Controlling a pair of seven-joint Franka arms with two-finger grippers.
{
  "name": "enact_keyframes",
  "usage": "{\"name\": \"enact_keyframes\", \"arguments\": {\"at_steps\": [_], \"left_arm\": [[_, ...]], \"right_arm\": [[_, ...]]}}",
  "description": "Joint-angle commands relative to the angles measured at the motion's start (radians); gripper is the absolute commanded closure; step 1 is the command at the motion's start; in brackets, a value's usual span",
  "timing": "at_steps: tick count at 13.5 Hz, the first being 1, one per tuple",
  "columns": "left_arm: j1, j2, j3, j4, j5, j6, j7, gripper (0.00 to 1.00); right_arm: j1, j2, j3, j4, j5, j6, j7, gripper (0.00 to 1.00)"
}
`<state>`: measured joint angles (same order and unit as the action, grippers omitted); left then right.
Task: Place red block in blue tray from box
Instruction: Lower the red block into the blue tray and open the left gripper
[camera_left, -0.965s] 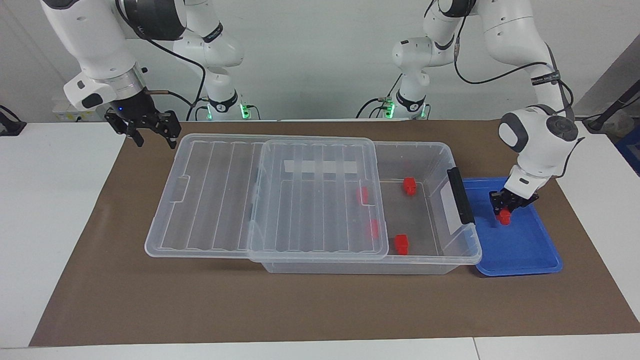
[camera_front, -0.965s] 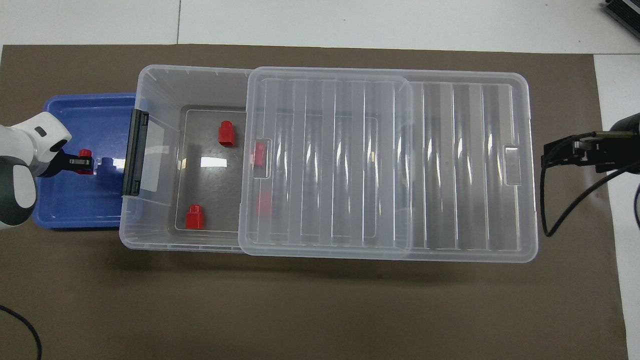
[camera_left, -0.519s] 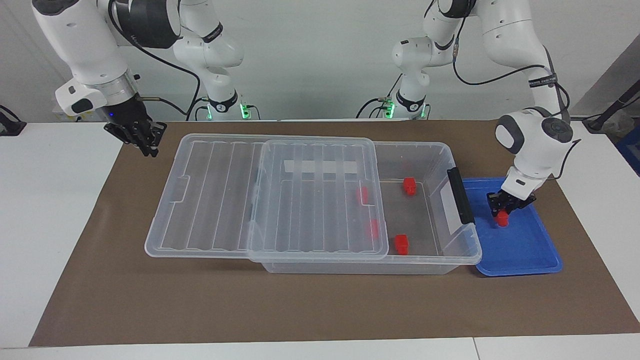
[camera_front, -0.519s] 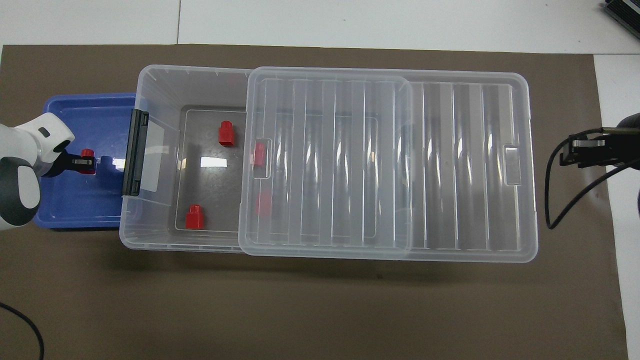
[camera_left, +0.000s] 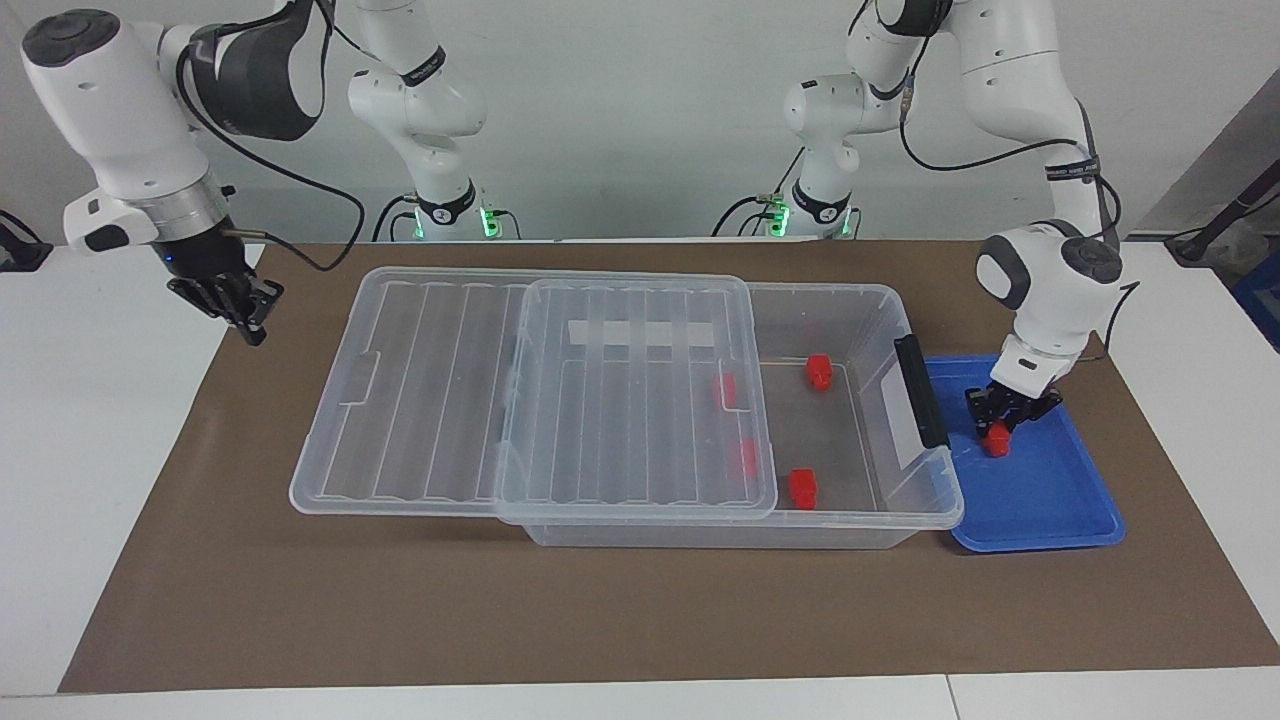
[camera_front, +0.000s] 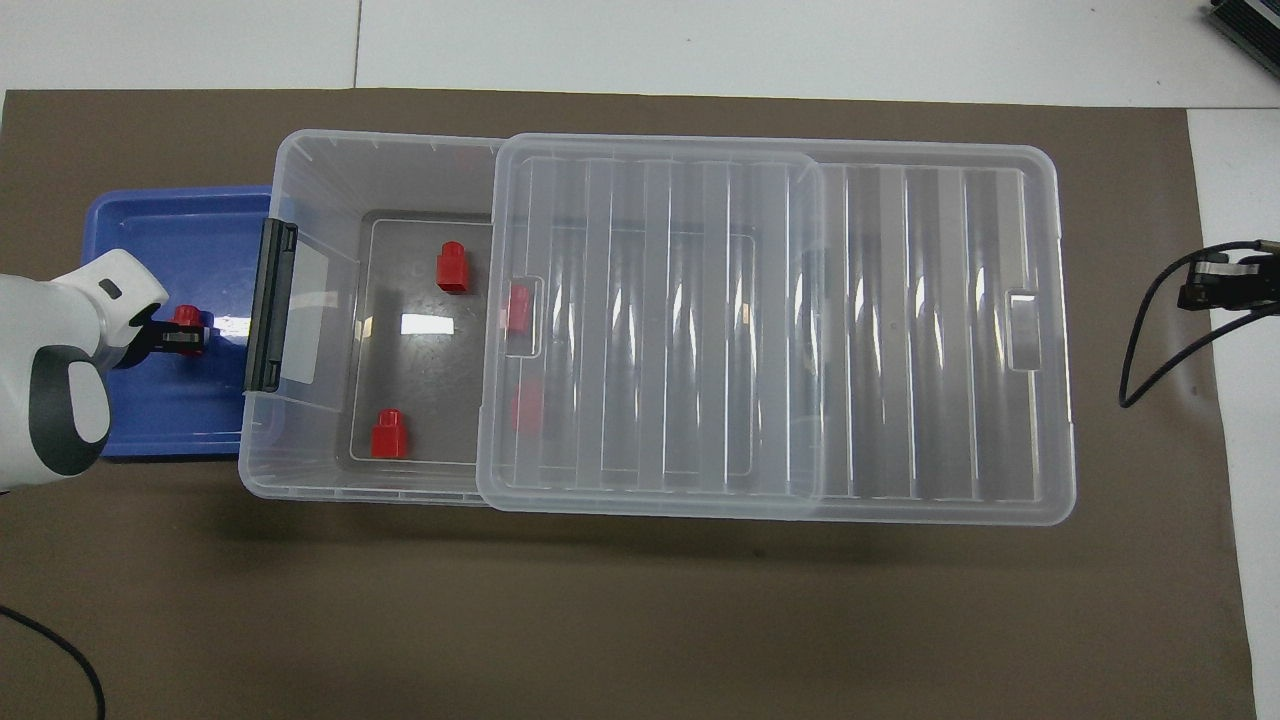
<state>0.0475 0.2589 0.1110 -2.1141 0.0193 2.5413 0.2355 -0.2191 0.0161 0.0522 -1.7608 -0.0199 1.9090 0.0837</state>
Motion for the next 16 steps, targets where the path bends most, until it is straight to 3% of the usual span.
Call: {"name": "enact_keyframes", "arguments": {"at_steps": [1,6,11,16], "left_arm": [[0.002,-0.004,0.002,-0.011,-0.002,0.022,0.016,0.0],[-0.008,-0.007,0.002,0.198,0.002,-0.255,0.048,0.0],[-0.012,-0.096,-0.011,0.341,0.001,-0.557,0.048,0.0],[-0.041,-0.125,-0.017,0.31,0.001,-0.561,0.044,0.0]], "right_arm": [[-0.048,0.045,0.008,-0.019,0.011,0.073,-0.062,1.0],[-0.026,0.044,0.014,-0.087,0.011,0.093,-0.058,1.0],[0.041,0.036,0.017,-0.109,0.011,0.099,-0.059,1.0],[0.064,0.025,0.017,-0.152,0.011,0.125,-0.062,1.0]]}}
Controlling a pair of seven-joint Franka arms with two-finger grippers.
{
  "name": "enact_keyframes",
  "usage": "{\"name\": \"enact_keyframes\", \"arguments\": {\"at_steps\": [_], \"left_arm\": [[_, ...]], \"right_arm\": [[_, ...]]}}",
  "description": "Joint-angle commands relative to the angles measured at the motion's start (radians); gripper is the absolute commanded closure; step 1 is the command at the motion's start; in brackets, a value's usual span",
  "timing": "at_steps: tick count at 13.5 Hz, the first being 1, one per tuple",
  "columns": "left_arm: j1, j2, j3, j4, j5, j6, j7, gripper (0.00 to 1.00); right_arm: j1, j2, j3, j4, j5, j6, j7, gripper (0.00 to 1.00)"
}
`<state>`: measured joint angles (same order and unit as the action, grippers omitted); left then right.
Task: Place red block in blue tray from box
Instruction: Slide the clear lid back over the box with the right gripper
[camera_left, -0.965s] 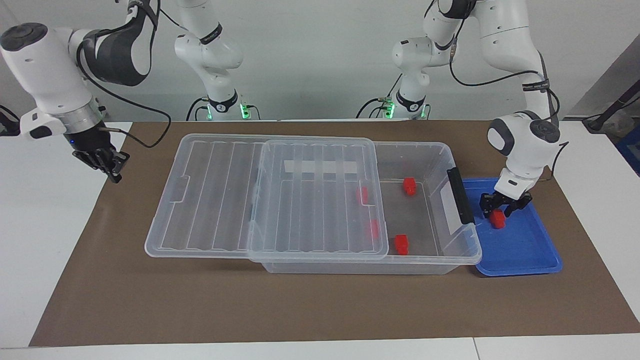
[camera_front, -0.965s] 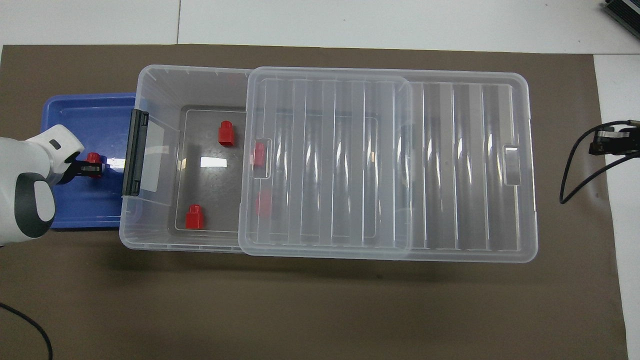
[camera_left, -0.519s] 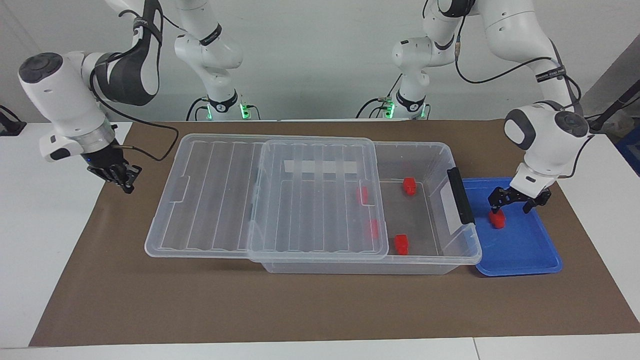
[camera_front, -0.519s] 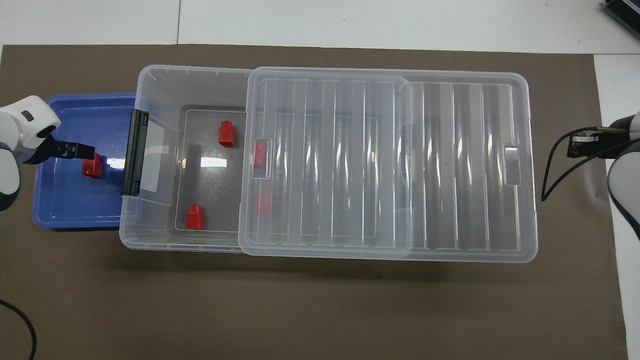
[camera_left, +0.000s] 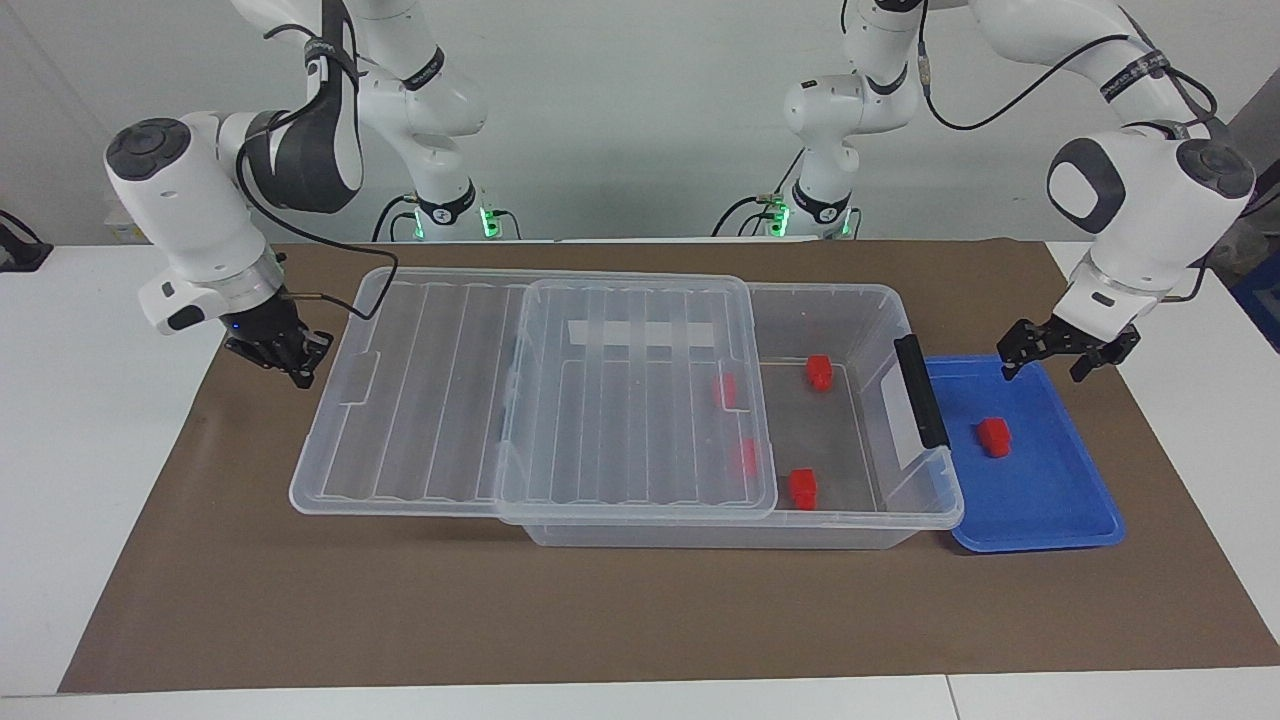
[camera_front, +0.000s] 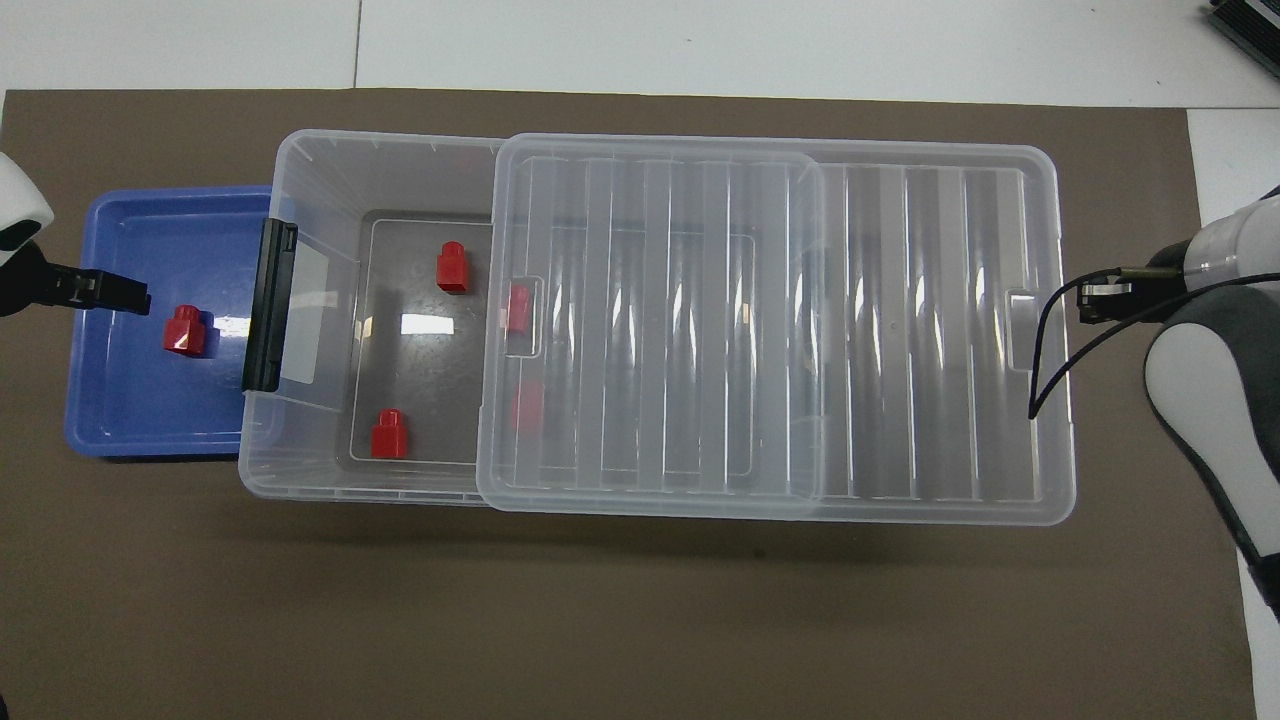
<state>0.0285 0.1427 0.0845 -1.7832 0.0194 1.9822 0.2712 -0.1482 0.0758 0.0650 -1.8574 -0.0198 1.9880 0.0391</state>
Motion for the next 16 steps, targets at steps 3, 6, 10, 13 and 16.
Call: {"name": "enact_keyframes", "arguments": {"at_steps": [3,6,10,13,16], "left_arm": [[-0.022,-0.009,0.011,-0.024,-0.001,0.004,0.01,0.0],[-0.021,-0.031,0.011,0.008,-0.001,-0.069,0.002,0.0],[-0.025,-0.063,0.006,0.062,-0.002,-0.16,0.0,0.0],[-0.035,-0.086,0.008,0.061,-0.002,-0.167,0.0,0.0],[-0.036,-0.086,0.006,0.093,-0.004,-0.226,0.0,0.0]], "right_arm": [[0.019,-0.039,0.006,-0.065,0.011,0.057,-0.018,1.0],[0.065,-0.04,0.006,-0.065,0.012,0.055,-0.016,1.0],[0.16,-0.042,0.006,-0.063,0.012,0.051,-0.008,1.0],[0.234,-0.044,0.007,-0.063,0.014,0.052,0.011,1.0],[0.304,-0.051,0.007,-0.071,0.015,0.052,0.103,1.0]]}}
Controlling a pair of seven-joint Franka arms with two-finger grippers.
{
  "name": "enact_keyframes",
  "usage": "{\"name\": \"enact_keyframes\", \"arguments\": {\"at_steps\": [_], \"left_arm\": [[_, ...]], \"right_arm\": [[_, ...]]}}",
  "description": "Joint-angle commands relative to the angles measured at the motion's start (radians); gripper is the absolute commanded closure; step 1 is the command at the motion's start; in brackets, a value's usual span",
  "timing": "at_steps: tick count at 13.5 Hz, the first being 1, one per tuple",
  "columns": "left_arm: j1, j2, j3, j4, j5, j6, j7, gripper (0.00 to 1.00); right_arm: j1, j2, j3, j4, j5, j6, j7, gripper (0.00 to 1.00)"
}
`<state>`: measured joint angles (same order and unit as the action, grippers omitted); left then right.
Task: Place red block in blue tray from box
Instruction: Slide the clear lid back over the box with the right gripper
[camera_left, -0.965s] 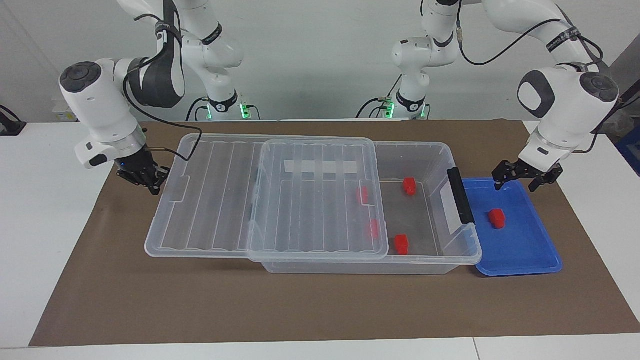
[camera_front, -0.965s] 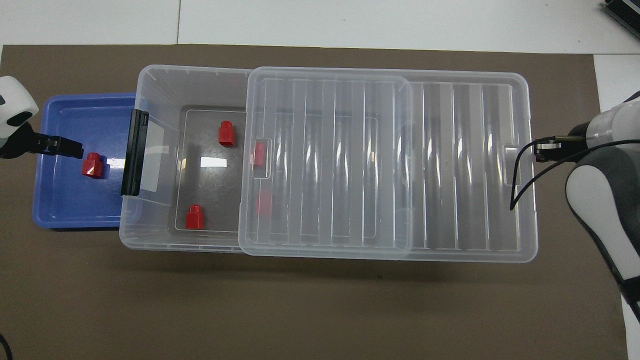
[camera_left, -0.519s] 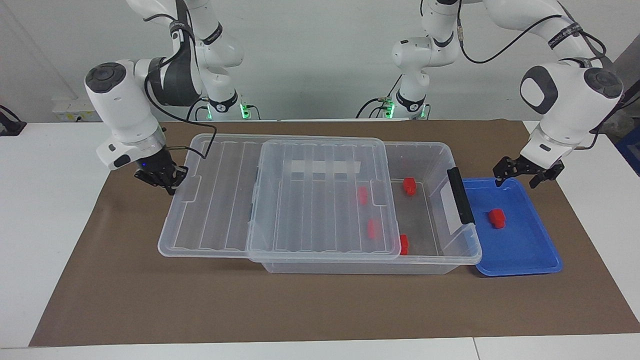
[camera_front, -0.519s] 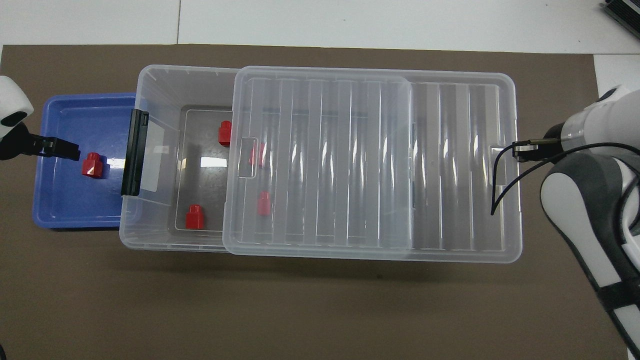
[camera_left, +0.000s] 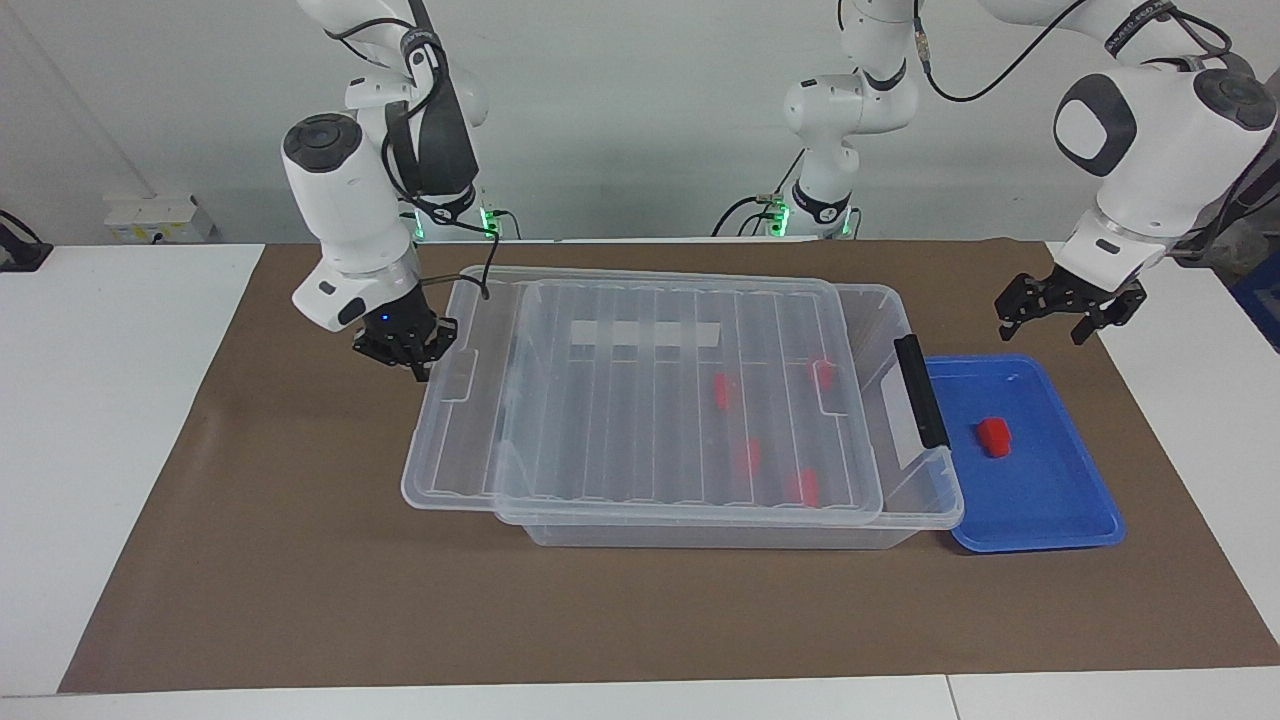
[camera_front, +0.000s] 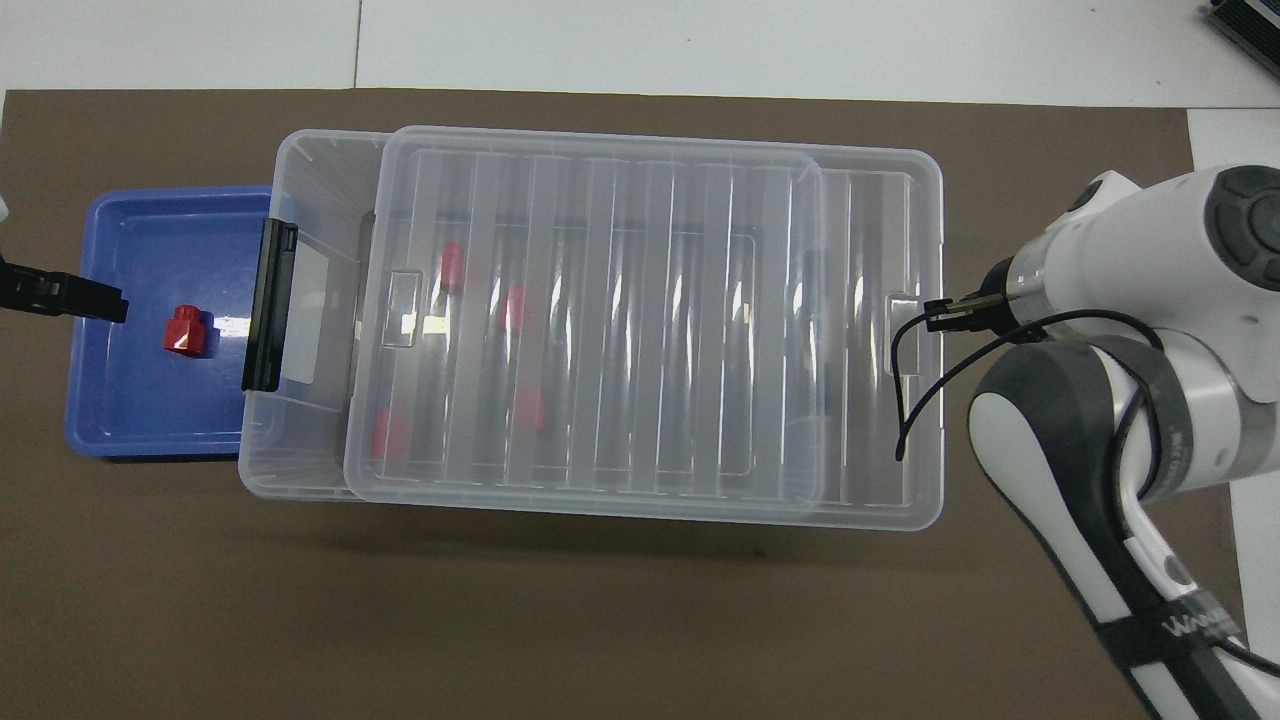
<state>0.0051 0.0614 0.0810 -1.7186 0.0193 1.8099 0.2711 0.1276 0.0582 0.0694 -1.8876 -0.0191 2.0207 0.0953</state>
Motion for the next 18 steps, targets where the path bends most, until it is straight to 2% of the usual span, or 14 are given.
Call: {"name": "enact_keyframes", "arguments": {"at_steps": [1,5,7,10,13,18], "left_arm": [[-0.013,-0.005,0.01,0.033,-0.009,-0.066,-0.001,0.0],[-0.013,0.006,0.011,0.092,-0.041,-0.121,-0.003,0.0],[-0.011,-0.002,0.011,0.09,-0.041,-0.127,-0.003,0.0],[-0.01,-0.043,0.016,0.083,-0.032,-0.172,-0.003,0.0],[-0.007,-0.064,0.019,0.091,-0.03,-0.185,-0.001,0.0],[0.001,-0.092,0.016,0.066,-0.03,-0.184,0.002,0.0]], "right_arm": [[0.052,-0.038,0.003,-0.044,0.03,0.024,0.085,1.0],[0.096,-0.038,0.003,-0.062,0.051,0.05,0.118,1.0],[0.104,-0.037,0.001,-0.056,0.051,0.052,0.106,1.0],[0.055,-0.02,-0.005,0.018,0.048,0.052,0.103,1.0],[-0.006,-0.044,-0.003,-0.059,0.05,0.046,0.116,1.0],[0.027,-0.037,-0.002,-0.087,0.051,0.085,0.116,1.0]]}}
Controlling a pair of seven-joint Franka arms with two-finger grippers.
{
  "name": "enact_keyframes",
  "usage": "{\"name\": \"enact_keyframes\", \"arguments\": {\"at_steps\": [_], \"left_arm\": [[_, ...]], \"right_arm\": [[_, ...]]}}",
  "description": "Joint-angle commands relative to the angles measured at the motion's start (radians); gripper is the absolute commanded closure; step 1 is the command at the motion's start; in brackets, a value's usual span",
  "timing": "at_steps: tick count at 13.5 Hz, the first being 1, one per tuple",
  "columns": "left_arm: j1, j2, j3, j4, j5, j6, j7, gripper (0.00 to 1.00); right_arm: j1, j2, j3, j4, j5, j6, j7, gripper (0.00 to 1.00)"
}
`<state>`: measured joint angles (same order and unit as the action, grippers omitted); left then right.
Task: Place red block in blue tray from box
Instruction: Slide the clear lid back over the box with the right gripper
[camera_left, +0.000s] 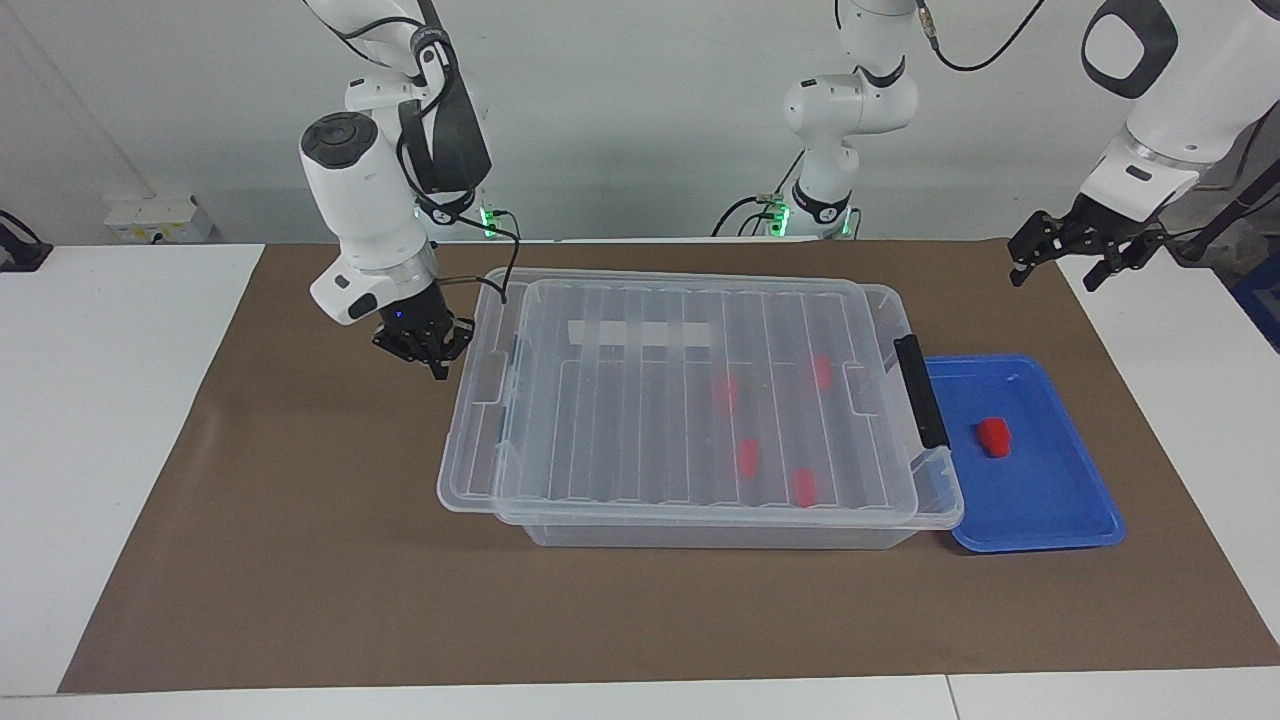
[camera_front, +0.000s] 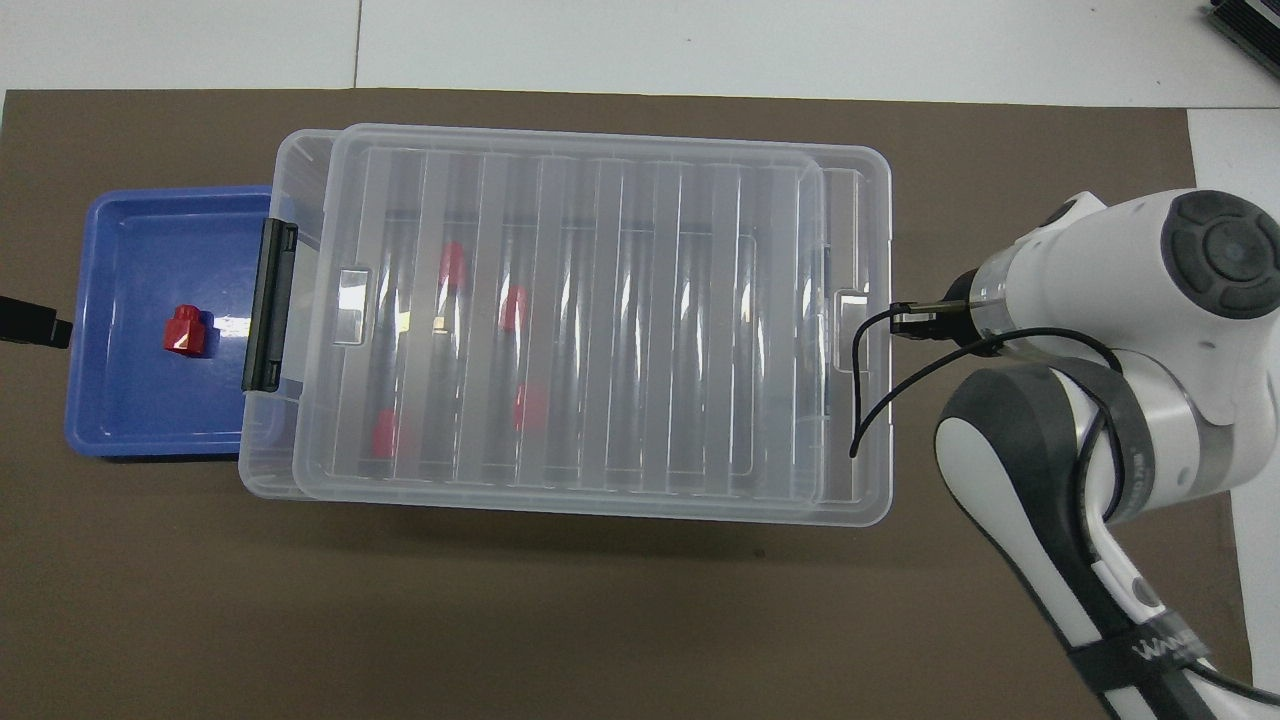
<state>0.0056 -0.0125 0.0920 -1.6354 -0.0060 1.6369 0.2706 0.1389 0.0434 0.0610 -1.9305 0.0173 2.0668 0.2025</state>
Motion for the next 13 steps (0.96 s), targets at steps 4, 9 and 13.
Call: {"name": "enact_keyframes", "arguments": {"at_steps": [4,9,13], "left_arm": [[-0.015,-0.012,-0.003,0.043,0.038,-0.073,0.008,0.0],[-0.093,-0.017,-0.12,0.085,0.058,-0.08,-0.001,0.0],[-0.085,-0.018,-0.109,0.083,0.047,-0.074,-0.001,0.0]], "right_arm": [[0.071,-0.013,0.008,-0.045,0.015,0.049,0.011,1.0],[0.099,-0.008,0.008,-0.05,0.015,0.079,0.009,1.0],[0.085,-0.016,0.006,-0.036,0.015,0.07,0.0,1.0]]}}
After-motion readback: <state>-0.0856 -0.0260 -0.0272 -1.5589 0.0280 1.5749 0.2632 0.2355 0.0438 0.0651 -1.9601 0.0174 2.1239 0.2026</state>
